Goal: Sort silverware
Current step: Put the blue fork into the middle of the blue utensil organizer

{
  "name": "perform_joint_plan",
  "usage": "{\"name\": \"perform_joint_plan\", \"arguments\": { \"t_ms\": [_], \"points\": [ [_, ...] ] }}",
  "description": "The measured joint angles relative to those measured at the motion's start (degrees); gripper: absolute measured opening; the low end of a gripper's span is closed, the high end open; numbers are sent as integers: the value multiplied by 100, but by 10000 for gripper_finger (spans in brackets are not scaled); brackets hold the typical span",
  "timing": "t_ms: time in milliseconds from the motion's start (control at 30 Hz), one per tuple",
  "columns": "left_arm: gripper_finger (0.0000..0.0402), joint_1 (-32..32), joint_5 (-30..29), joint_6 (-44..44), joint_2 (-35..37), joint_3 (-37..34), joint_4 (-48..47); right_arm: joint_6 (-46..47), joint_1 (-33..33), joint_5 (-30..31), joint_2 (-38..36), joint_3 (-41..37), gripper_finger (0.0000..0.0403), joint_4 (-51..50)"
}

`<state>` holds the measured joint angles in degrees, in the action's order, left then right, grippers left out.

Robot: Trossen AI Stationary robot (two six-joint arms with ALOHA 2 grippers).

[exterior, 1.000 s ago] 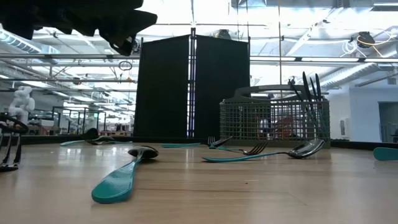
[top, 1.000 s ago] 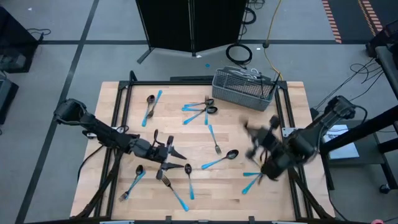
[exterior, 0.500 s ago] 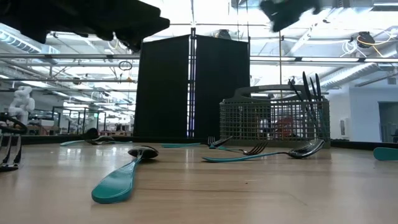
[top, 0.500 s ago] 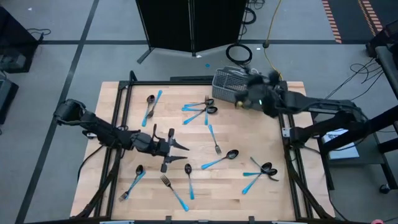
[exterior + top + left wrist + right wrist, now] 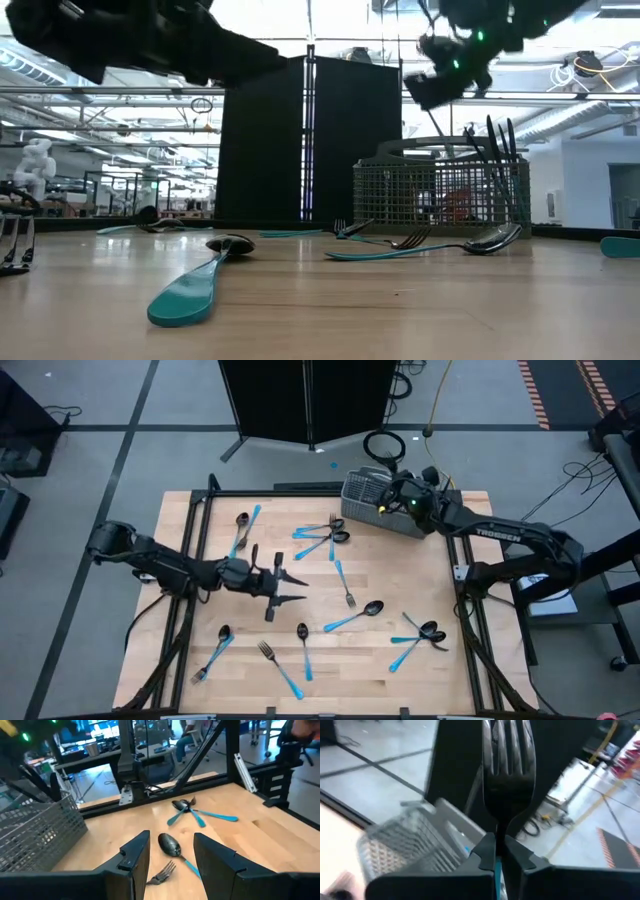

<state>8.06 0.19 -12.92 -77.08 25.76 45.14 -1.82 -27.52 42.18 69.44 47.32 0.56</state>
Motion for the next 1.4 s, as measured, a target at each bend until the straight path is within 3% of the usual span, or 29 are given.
{"name": "perform_joint_plan", "arguments": {
  "t_ms": [167,400,933,1100,1300,1400],
  "points": [
    [148,-472,433,1,0,0,45,160,-82,-180,-71,-538,0,392],
    [148,-1012,463,320,0,0,69,539,-82,-184,-64,-915,4,432],
    [148,-1083,469,661,0,0,66,627,-53,-204,-146,-952,88,-199],
    [148,-1083,469,659,0,0,64,597,-53,-203,-401,-589,116,-712],
    [148,-1154,467,657,0,0,23,447,-31,-239,-738,491,131,-1985],
    [148,-1212,465,657,0,0,-130,741,70,-1166,-844,1165,132,-2824]
  ]
}}
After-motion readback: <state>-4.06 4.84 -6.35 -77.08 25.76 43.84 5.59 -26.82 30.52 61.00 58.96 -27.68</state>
